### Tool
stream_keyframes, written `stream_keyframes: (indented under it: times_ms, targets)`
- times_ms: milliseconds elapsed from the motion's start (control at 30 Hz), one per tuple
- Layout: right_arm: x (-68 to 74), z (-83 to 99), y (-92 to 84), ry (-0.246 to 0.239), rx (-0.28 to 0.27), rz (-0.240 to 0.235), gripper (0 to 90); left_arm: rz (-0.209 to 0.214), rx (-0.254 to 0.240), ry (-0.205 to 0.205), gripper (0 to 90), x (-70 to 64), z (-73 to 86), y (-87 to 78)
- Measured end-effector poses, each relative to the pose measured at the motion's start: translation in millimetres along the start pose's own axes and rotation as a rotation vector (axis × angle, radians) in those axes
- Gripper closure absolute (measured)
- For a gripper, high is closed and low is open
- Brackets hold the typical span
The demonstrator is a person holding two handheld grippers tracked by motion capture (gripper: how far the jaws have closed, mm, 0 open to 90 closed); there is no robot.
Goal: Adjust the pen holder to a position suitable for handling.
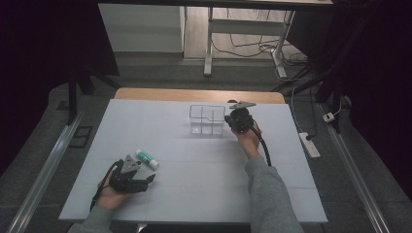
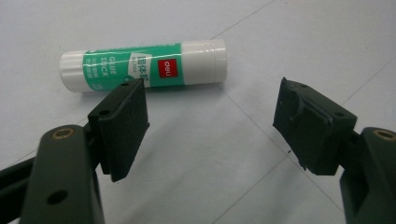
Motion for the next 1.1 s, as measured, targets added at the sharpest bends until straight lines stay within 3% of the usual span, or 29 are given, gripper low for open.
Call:
stream_keyframes:
  times_ms: [167,333,467,933,1000,1067,1100]
  targets:
    - [3.7,-1.9,2.4,0.002,0.001,-0.010,89.3,0.000,0.000,-0.006,26.1,1.2,0.4,-0.4]
    - [10.5,-1.2,4.0,-0.055,0.021,-0.009,89.3,-0.004,0.003,-0.009,26.1,1.8,0.9,0.0]
    - [10.4,-1.1,0.2,-0.050,0.006,-0.022,89.3,-0.007,0.002,-0.011,26.1,2.6,1.2,-0.6]
    - [9.7,27.4,-34.7,-0.037,-0.051,-0.093,89.3,-0.007,-0.002,-0.015,26.1,3.0,1.2,-0.4]
    - [9.1,33.7,-44.2,-0.046,-0.054,-0.143,83.6,0.006,-0.007,-0.024,26.1,3.2,0.9,-0.6]
    - [9.0,35.9,-47.9,-0.051,-0.054,-0.156,80.8,0.011,-0.013,-0.028,26.1,3.3,0.7,-0.7]
    - [8.8,39.7,-55.7,-0.052,-0.057,-0.165,75.0,0.006,-0.014,-0.026,26.1,3.3,0.8,-1.2]
Point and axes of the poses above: each handheld gripper's, and its own axes: y roughly forward along the jaws, z roughly out of its underside, x roughly to its left, the point moved 3 cm from there along y, roughly forward along the jaws
